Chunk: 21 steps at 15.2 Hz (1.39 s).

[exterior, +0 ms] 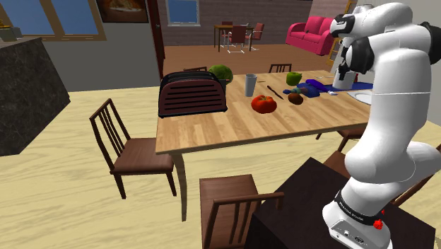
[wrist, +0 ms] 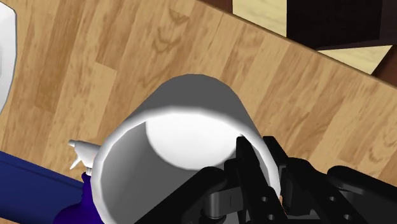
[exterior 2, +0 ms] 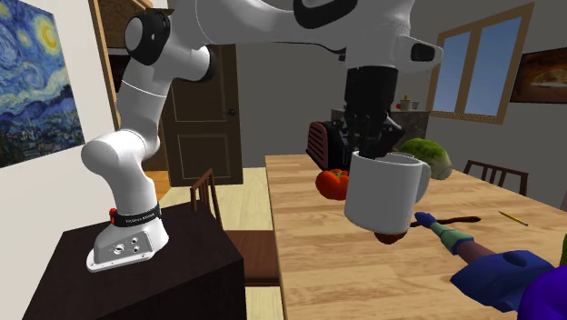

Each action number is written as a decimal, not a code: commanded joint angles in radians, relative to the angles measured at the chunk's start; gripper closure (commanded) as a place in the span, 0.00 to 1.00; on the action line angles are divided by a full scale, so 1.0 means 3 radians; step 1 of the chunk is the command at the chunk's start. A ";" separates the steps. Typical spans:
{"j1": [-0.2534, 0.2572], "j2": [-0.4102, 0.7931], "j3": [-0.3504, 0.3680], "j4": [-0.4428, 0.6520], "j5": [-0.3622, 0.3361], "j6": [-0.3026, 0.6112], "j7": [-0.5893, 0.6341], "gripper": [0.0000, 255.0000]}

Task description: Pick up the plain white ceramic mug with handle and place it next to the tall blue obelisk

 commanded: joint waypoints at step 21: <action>-0.0458 0.0607 0.0056 0.0173 0.0294 0.0399 -0.0373 1.00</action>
